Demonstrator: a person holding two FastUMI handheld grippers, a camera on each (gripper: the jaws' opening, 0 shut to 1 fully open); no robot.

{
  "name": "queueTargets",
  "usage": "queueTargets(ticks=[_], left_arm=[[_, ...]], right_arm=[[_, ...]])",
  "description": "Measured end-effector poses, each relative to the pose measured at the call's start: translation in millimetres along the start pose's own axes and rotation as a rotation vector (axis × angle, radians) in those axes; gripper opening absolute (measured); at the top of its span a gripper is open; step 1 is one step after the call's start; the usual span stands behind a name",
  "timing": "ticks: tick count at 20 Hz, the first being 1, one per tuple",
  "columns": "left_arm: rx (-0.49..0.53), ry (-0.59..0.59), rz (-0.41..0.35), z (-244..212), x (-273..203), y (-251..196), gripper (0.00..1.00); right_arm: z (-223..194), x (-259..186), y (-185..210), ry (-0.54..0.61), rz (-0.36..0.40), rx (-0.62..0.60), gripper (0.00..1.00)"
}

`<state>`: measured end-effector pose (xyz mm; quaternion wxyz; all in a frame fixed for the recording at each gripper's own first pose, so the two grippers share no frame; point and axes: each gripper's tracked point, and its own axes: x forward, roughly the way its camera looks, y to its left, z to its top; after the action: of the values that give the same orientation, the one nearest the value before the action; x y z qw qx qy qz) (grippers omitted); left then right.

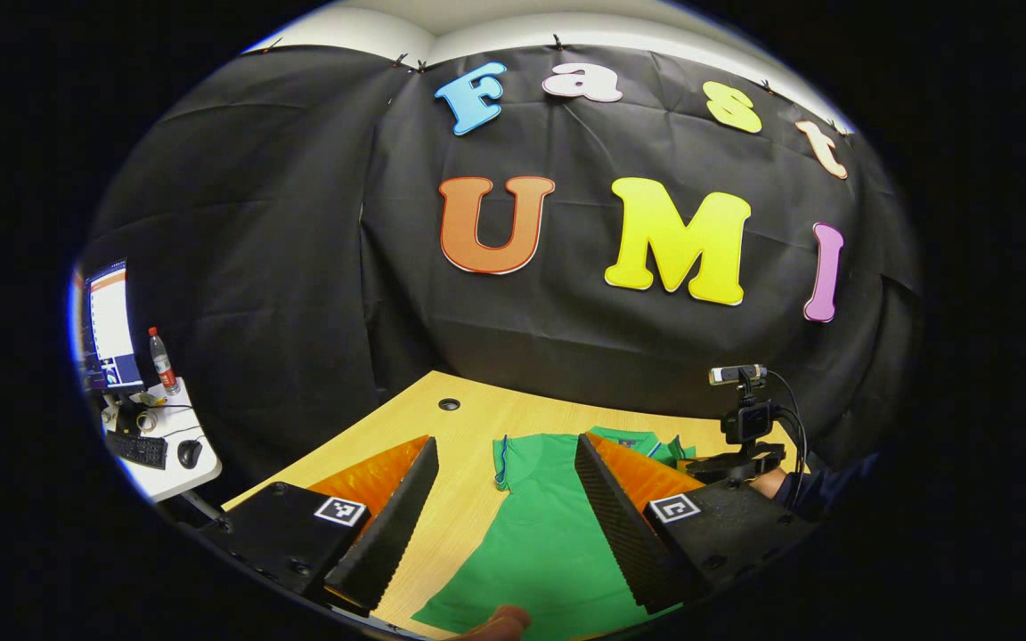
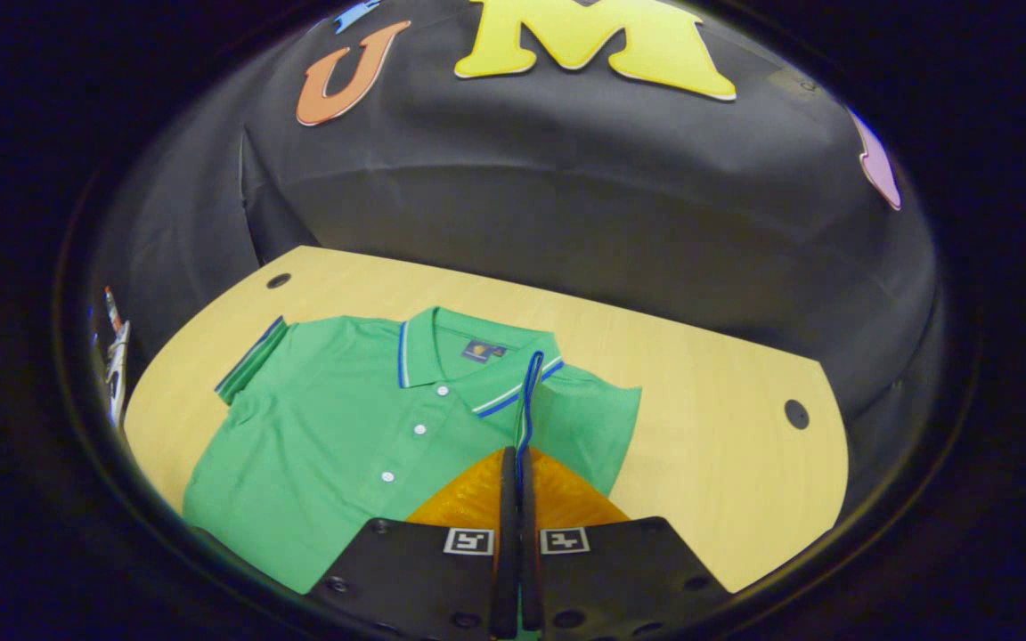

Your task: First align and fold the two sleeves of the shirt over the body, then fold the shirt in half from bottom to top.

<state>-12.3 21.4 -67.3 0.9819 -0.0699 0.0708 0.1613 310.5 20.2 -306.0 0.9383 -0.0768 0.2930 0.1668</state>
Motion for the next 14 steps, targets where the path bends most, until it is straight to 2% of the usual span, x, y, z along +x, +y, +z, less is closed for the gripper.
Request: queueTargets(ticks=[4,8,10,13,14], left_arm=[[-0.015,-0.005,0.007,0,3,7,0.99],[-0.013,-0.006,0.012,-2,9,21,0.99],[-0.008,-0.018,-0.001,-1,18,25,0.99],[0.014,-0.015,-0.014,-4,42,35,1.0],[0.003,0.001,-0.04,-8,52,33,0.99]], right_arm=[[-12,3,24,0.019,0.064,0.002,0.04],[-18,5,29,0.031,0.058,0.026,0.05],[-18,3,31,0.027,0.065,0.055,0.1],[-12,-10,36,0.003,0.072,0.094,0.11],[-9,-18,38,-0.002,0.071,0.102,0.29]])
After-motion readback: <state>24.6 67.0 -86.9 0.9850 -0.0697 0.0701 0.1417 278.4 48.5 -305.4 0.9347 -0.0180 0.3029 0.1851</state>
